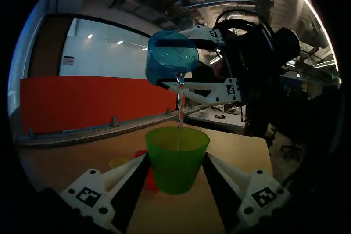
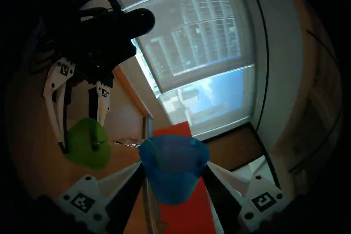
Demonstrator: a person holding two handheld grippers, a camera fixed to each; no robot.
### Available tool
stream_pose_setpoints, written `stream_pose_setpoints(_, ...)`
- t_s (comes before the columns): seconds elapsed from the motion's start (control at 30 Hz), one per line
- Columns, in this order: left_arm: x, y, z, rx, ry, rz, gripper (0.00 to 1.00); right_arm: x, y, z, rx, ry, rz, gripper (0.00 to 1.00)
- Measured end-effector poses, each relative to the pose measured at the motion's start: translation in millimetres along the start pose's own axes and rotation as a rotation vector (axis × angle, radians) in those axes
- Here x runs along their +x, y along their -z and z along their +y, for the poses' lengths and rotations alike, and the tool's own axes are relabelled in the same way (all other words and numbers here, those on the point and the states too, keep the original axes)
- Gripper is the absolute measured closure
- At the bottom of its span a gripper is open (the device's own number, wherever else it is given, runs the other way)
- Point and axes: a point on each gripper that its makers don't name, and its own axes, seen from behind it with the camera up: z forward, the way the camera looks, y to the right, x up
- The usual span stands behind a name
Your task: Pour water
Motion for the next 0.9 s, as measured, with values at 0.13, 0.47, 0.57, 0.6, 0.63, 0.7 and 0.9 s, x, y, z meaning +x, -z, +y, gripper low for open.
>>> stream_pose_setpoints(0.13, -1.1, -0.4, -0.6, 0.0, 0.003, -0.001, 0.19, -0.4, -0.7, 1.3, -0.003, 0.01, -0.001, 0.14)
stream_pose_setpoints(0.47, -1.0, -0.8, -1.2, 0.003, 0.0, 0.0, 0.19, -1.0, -2.6, 1.1, -0.006, 0.044, -0.003, 0.14)
stream_pose_setpoints(0.57, -0.7, -0.9, -0.7, 0.002, -0.001, 0.0, 0.19, -1.2, -2.7, 1.4, -0.007, 0.058, -0.004, 0.14)
stream_pose_setpoints(0.6, -0.6, -0.9, -0.7, 0.002, -0.002, 0.0, 0.19, -1.2, -2.8, 1.6, -0.008, 0.063, -0.005, 0.14)
stream_pose_setpoints(0.63, -0.5, -1.0, -0.7, 0.002, -0.003, 0.001, 0.19, -1.0, -2.8, 1.8, -0.009, 0.068, -0.005, 0.14)
stream_pose_setpoints(0.7, -0.1, -1.1, -0.8, 0.003, -0.006, 0.001, 0.19, -0.7, -2.9, 2.0, -0.01, 0.076, -0.006, 0.14)
stream_pose_setpoints(0.9, 3.0, -0.3, 2.3, -0.001, -0.026, 0.007, 0.19, -0.2, -3.9, 4.2, -0.017, 0.092, -0.006, 0.14)
